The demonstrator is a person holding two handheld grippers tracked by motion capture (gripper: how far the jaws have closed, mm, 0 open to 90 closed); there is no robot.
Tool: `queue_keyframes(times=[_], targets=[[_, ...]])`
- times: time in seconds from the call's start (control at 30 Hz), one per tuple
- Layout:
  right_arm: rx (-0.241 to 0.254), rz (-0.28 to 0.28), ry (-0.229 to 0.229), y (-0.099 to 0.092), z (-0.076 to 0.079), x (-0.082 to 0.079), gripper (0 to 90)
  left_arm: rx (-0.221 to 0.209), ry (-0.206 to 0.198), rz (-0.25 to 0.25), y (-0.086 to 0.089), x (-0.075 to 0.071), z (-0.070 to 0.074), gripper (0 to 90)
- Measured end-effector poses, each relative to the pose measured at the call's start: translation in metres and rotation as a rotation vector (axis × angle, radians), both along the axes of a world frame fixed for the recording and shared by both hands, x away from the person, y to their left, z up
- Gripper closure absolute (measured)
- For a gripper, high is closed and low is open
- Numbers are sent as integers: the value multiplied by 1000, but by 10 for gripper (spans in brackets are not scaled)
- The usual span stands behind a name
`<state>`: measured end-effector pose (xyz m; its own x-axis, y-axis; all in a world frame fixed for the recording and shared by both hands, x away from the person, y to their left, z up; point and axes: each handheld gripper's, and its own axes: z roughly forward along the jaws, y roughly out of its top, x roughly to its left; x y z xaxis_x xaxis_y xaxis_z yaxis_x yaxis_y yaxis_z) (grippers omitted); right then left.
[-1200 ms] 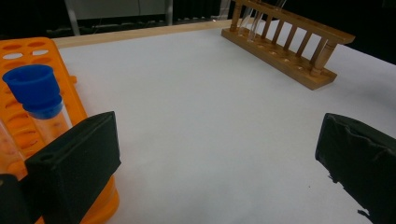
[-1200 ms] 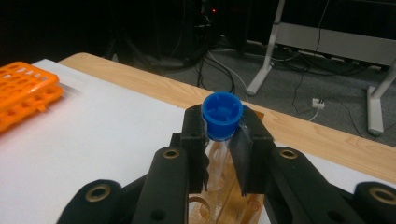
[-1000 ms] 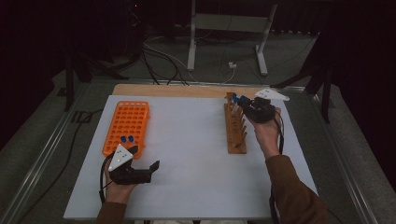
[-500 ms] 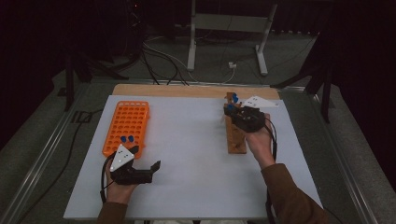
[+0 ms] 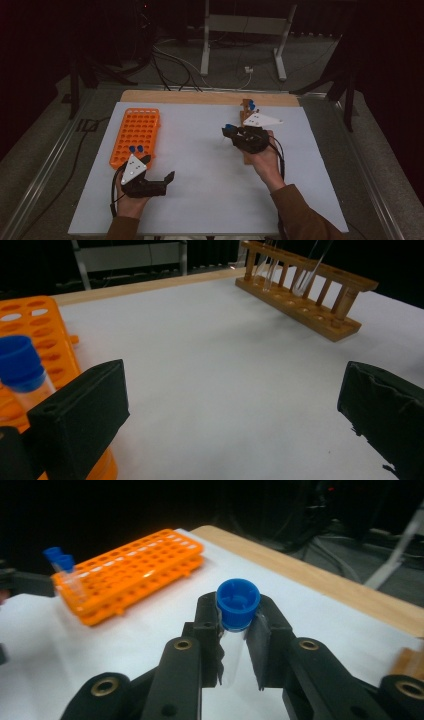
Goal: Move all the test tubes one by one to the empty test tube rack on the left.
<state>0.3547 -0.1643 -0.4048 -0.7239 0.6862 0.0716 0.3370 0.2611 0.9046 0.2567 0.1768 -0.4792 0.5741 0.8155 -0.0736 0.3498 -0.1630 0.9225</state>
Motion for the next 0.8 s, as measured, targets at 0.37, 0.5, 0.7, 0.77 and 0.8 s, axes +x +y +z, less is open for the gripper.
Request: queue_keyframes(times=[0.37, 0.5, 0.7, 0.77, 0.8], targets=[[-11, 102, 28, 30, -5, -17, 757, 9, -20, -18, -18, 1, 5, 35], [-14, 133, 40, 41, -7, -23, 757, 15, -24, -29, -24, 1, 6, 48], [-18, 176, 57, 57, -11, -29, 757, 22, -25, -54, -34, 1, 6, 80], [-18, 192, 66, 62, -12, -31, 756, 22, -28, -61, -36, 2, 7, 119], [-15, 201, 72, 64, -13, -32, 756, 21, -31, -67, -38, 2, 7, 144]])
